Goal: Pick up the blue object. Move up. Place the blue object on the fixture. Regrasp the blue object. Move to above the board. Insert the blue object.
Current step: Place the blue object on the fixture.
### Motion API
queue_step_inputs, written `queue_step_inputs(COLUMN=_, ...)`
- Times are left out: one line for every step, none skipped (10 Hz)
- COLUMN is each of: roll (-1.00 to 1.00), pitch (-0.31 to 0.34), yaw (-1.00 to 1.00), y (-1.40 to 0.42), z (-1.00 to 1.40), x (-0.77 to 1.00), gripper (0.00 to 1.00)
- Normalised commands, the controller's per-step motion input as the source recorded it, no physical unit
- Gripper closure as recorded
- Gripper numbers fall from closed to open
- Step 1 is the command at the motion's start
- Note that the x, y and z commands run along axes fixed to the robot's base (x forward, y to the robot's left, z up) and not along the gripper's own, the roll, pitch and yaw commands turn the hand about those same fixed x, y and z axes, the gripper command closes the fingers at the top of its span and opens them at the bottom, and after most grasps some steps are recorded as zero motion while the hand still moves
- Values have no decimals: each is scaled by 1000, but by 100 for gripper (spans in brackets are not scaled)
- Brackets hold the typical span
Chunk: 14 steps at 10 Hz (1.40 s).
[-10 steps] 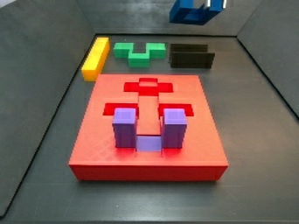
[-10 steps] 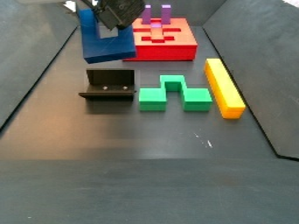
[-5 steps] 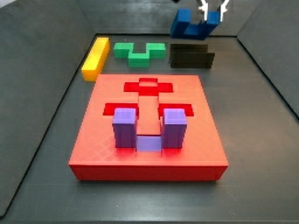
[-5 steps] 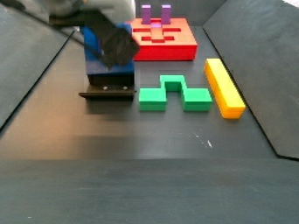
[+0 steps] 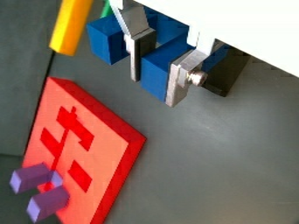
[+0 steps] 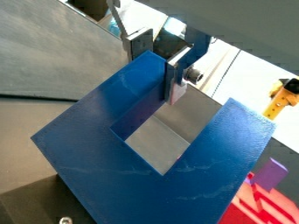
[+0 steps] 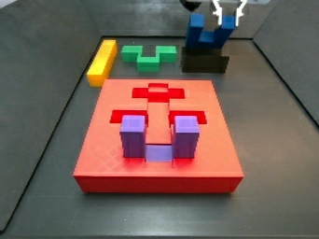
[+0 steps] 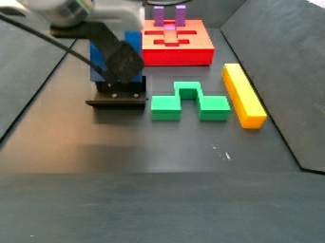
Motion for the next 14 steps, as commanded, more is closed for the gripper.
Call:
queue_step_inputs(roll=40, pitch=-89, yaw=-297, y=0, z=-566, x=563, gripper=100)
queue_step_inputs(roll=277, pitch=0, yaw=-263, y=0, z=-334, x=551, gripper=100)
queue_step_inputs(roll=483, pitch=0, yaw=-226, y=9, z=-66, x=563, gripper=100)
queue_step_inputs(roll=540, pitch=3, yaw=-154, y=69, z=0, x=514, gripper=100)
queue_step_inputs(roll=540, pitch=0, yaw=-97, y=123, z=0, x=549, gripper=100)
queue_step_inputs(roll=306, pitch=51, yaw=-51, y=3, z=-34, x=403, gripper=100)
queue_step_inputs(roll=94, pitch=0, yaw=0, y=0, z=-163, x=37, gripper=100)
queue_step_inputs(roll=14, pitch=0, yaw=63, y=0, z=-46, x=0, gripper=100)
queue_step_inputs(roll=0, pitch=0, yaw=311, y=-69, z=0, x=0, gripper=100)
queue_step_inputs(roll=0, pitch=3, yaw=414, y=-46, z=106, x=60, gripper=100)
queue_step_inputs(roll=0, pitch=0, yaw=431, y=-23, z=63, x=29, gripper=100)
queue_step_inputs(roll=103, pitch=0, yaw=397, y=-51, z=29, x=46, gripper=100)
queue_step_inputs(roll=334, pitch=0, yaw=109, y=0, z=-29, x=-26, gripper=100)
queue_step_inputs(roll=303, pitch=0, yaw=0, y=51, z=-160, x=-234, gripper=100)
